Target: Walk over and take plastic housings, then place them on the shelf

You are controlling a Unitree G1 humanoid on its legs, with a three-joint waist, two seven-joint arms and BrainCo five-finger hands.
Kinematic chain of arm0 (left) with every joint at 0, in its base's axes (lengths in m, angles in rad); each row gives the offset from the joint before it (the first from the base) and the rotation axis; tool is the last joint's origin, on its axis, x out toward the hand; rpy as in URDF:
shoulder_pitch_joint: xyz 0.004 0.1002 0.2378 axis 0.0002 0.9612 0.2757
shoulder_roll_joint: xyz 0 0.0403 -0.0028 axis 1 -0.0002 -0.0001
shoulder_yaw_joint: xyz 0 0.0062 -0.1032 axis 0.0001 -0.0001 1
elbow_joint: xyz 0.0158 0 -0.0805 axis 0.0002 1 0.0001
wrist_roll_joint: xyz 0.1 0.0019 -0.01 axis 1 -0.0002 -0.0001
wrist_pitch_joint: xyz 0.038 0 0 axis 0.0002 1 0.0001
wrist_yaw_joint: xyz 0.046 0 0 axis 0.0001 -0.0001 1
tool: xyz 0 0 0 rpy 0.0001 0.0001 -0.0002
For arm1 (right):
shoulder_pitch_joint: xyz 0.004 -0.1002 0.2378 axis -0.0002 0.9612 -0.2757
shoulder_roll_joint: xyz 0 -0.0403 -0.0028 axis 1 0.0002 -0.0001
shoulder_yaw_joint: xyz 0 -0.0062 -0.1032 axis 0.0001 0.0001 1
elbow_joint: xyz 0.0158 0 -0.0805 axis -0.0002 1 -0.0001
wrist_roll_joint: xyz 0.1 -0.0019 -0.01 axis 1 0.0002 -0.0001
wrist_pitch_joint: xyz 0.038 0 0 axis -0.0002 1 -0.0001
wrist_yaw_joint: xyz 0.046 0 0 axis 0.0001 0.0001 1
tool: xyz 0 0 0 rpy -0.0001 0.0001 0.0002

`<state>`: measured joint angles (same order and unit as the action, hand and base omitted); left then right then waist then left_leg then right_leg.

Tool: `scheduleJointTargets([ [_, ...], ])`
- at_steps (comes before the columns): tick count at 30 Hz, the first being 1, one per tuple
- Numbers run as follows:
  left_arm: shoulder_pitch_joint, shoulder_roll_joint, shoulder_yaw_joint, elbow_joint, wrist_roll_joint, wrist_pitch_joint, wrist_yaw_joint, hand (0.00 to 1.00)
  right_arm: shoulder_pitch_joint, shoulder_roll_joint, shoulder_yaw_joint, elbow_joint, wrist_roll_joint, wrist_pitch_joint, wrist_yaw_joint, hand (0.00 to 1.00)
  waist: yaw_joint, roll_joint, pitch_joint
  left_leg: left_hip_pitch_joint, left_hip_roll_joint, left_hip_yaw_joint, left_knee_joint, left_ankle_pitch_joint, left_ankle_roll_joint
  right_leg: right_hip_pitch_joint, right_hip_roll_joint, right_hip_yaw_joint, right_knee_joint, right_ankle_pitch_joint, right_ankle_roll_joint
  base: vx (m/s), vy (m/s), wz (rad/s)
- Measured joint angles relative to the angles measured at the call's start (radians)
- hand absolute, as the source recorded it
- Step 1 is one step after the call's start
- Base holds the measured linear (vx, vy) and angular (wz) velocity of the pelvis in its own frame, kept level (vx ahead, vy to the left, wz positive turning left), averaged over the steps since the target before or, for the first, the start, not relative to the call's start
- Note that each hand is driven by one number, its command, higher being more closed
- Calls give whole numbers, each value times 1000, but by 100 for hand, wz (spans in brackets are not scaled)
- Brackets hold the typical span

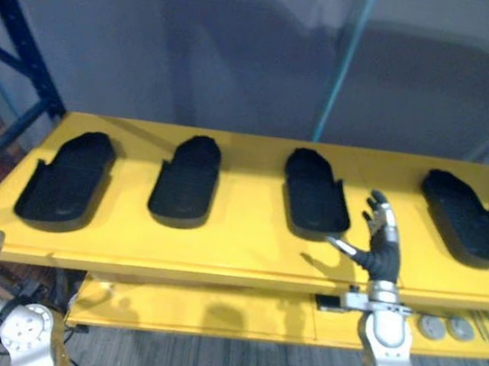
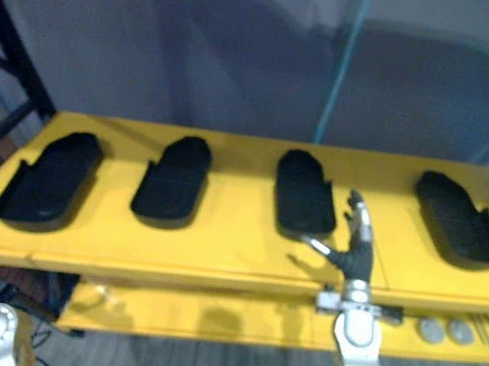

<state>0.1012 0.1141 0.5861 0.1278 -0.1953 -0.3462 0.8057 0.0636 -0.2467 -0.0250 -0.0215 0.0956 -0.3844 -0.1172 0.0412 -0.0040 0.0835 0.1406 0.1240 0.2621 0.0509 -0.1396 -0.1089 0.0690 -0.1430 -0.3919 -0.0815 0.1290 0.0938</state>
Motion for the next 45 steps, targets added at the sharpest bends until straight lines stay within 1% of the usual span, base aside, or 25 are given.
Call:
scheduleJointTargets([
  [2, -29, 0, 5, 35, -28, 20, -1, 0, 21, -1, -23, -15, 18, 0, 25, 0, -7, 2, 3, 10, 3, 12, -4, -2, -2, -1, 6, 10, 0, 0, 0, 20, 21, -18],
  [6, -48, 0, 7, 64, -105, 21, -9, 0, 25, -2, -33, -15, 19, 0, 58, 0, -20, 6, 9, 16, 4, 22, -6, -6, -2, 0, 9, 19, 0, 0, 0, 1, 9, -8],
  [9, -67, 4, 24, 91, -160, 19, -41, 0, 30, -2, -32, -15, 20, -1, 81, 0, -29, 6, 9, 17, 4, 25, -5, -8, -2, -1, 9, 23, 0, 0, 0, -5, 7, -1],
  [13, -80, 40, 22, 134, -145, 23, -37, 0, 30, -4, -33, -16, 20, -2, 97, 0, -31, 6, 11, 18, 4, 39, -5, -8, -2, -9, 11, 38, 0, 2, -1, -17, 14, -9],
  [15, -84, 58, 21, 135, -59, 58, -10, 0, 30, -9, -33, -21, 22, -1, 97, 0, -31, 9, 18, 18, 4, 47, -4, -8, -2, -13, 11, 44, 0, 4, -2, -28, 16, -11],
  [18, -78, 89, 21, 95, 122, 182, 18, 0, 36, -18, -34, -65, 42, 1, 96, 0, -33, 17, 34, 17, 4, 48, -3, -9, -2, -14, 10, 44, 0, 5, -2, -9, 5, -1],
  [19, -61, 95, 21, 42, 186, 239, 16, 100, 42, -19, -34, -79, 51, 8, 96, 0, -33, 18, 34, 17, 5, 47, -3, -10, -1, -14, 11, 44, 0, 5, -2, 0, 0, 0],
  [20, -34, 101, 21, -21, 243, 293, 11, 100, 46, -19, -34, -87, 55, 14, 95, 0, -32, 20, 35, 17, 6, 47, -2, -12, -1, -14, 12, 44, 0, 5, -2, 0, 0, 0],
  [22, 14, 116, 20, -116, 321, 348, -16, 100, 50, -19, -34, -88, 57, 21, 93, 0, -30, 22, 37, 16, 5, 46, -1, -13, 0, -14, 11, 42, 0, 5, -2, 1, 12, 2],
  [23, 47, 123, 20, -181, 400, 375, -64, 100, 51, -20, -35, -89, 57, 25, 93, 0, -26, 26, 40, 16, 4, 44, -1, -14, 0, -12, 9, 40, 0, 5, -2, 1, 25, 5],
  [24, 65, 128, 20, -214, 435, 387, -90, 100, 50, -21, -35, -90, 57, 30, 93, 0, -24, 28, 41, 16, 4, 42, -1, -14, 1, -11, 7, 38, 0, 5, -2, -4, 24, 11],
  [25, 96, 150, 19, -259, 517, 414, -147, 100, 50, -25, -35, -94, 58, 37, 93, 0, -21, 34, 45, 16, 4, 34, -1, -15, 2, -7, 4, 33, 0, 5, -2, -8, 21, 16],
  [26, 126, 188, 19, -288, 574, 414, -205, 100, 49, -35, -35, -94, 60, 41, 93, 0, -16, 41, 49, 16, 2, 21, -1, -15, 3, -1, 2, 25, 0, 5, -2, -10, 20, 19],
  [27, 142, 211, 19, -304, 599, 412, -237, 100, 49, -40, -35, -94, 61, 43, 92, 0, -14, 43, 50, 15, 2, 19, 0, -15, 3, 1, 1, 18, 0, 5, -2, -17, 19, 19],
  [28, 173, 257, 21, -337, 627, 411, -313, 100, 48, -52, -35, -94, 62, 47, 91, 0, -4, 45, 51, 14, 2, 14, 0, -15, 3, 4, 0, 11, 0, 4, -2, -13, 10, 12],
  [29, 187, 279, 21, -349, 647, 409, -352, 100, 46, -59, -35, -94, 66, 48, 90, 0, 0, 46, 52, 13, 2, 12, 1, -15, 3, 4, 0, 9, 0, 4, -2, -20, 14, 14],
  [30, 216, 317, 22, -365, 673, 399, -429, 100, 40, -73, -35, -94, 73, 54, 89, 0, 6, 49, 54, 7, 1, 4, 5, -15, 4, 4, -2, 5, 0, 4, -2, -13, 11, 19],
  [31, 242, 346, 23, -371, 677, 383, -499, 100, 33, -84, -36, -94, 79, 62, 82, 0, 7, 54, 56, -5, -4, -8, 15, -16, 6, 5, -6, -8, 0, 4, -2, -24, 23, 21],
  [35, 300, 409, 25, -376, 686, 333, -671, 100, 26, -113, -46, -94, 86, 90, 72, 0, 19, 68, 62, -6, -13, -16, 14, -14, 10, 10, -14, -19, 0, 4, -2, -24, 27, 10],
  [37, 324, 476, 26, -377, 686, 295, -775, 100, 26, -122, -57, -94, 87, 106, 72, 0, 26, 69, 62, -12, -14, -31, 15, -13, 12, 10, -15, -25, 0, 4, -2, -25, 15, 10],
  [39, 333, 505, 26, -378, 682, 287, -848, 100, 26, -137, -59, -94, 88, 114, 72, 0, 27, 70, 60, -25, -17, -36, 18, -10, 15, 4, -19, -35, 0, 4, -2, -28, 9, 14],
  [41, 335, 515, 26, -378, 681, 290, -967, 100, 28, -157, -62, -93, 88, 127, 72, 0, 28, 78, 59, -37, -19, -43, 24, -9, 17, 1, -22, -43, 0, 5, -2, -19, 16, 11],
  [42, 335, 516, 26, -378, 679, 290, -997, 100, 28, -158, -63, -93, 88, 128, 72, 0, 28, 80, 58, -37, -19, -43, 24, -9, 17, 1, -21, -43, 0, 5, -2, -5, 16, 5],
  [44, 342, 525, 23, -376, 673, 290, -1100, 100, 28, -165, -63, -93, 88, 128, 73, 0, 29, 89, 57, -37, -19, -44, 24, -9, 17, 1, -21, -44, 0, 5, -2, 0, 0, 0],
  [45, 346, 554, 14, -370, 671, 290, -1149, 100, 28, -170, -63, -93, 91, 130, 74, 0, 29, 92, 58, -37, -19, -44, 25, -9, 17, 1, -21, -44, 0, 5, -2, 0, 0, 0],
])
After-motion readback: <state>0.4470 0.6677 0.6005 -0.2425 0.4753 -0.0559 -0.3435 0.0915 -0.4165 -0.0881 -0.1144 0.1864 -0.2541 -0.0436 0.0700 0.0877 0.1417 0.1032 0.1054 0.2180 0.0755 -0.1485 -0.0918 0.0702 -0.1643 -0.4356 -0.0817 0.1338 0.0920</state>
